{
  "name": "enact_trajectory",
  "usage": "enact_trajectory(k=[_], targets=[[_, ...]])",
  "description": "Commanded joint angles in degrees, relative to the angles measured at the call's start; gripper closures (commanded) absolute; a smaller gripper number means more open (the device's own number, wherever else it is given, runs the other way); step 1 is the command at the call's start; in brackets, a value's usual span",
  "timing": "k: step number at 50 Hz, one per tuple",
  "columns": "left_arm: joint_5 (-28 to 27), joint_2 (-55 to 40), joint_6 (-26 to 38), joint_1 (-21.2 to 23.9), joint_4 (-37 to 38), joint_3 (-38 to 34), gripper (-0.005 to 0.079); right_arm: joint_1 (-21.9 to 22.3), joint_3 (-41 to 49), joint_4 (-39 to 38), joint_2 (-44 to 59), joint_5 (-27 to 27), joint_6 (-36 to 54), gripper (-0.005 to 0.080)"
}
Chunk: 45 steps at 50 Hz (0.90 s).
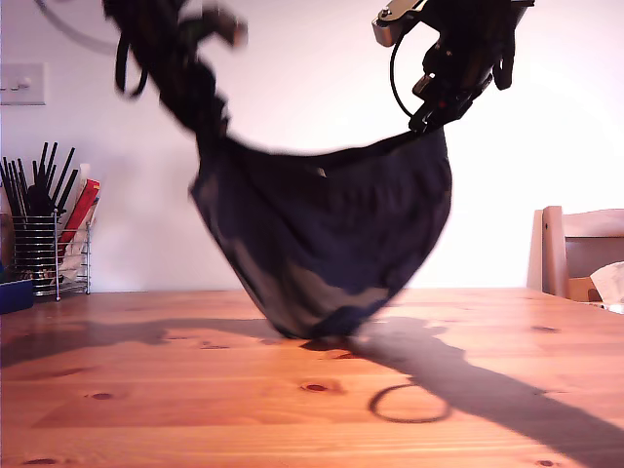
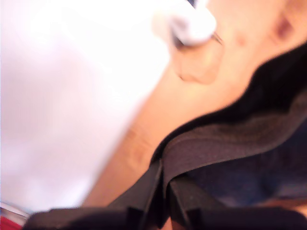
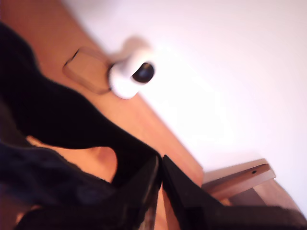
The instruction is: Fold the underwear in front of you. After folding it, place it to the right side.
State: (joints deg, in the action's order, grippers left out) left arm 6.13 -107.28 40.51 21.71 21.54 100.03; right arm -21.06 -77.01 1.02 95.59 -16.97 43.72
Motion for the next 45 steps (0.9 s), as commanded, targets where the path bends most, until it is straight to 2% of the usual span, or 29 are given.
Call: enact_trajectory(k=[1,8,25,45], targets=[[0.2,0.5,0.1,-0.3,-0.6,-0.5,0.0766,0.5,0.0,-1.1,-1.0,-0.1,-0.5,0.0763],[0.1,0.5,0.1,-0.9,-0.5,-0.5,0.0766,1.1,0.0,-1.1,-1.0,0.0,-1.3,0.0763],[-2.2,0.5,0.0,-3.6,-4.9,-0.5,0.0766,3.4,0.0,-7.3,-0.7,0.2,-4.8,0.0763],[-5.6,-1.1,-4.0,-5.3,-4.4,-0.5,0.0766,3.6,0.0,-8.4,2.5,0.6,-8.5,0.0763]])
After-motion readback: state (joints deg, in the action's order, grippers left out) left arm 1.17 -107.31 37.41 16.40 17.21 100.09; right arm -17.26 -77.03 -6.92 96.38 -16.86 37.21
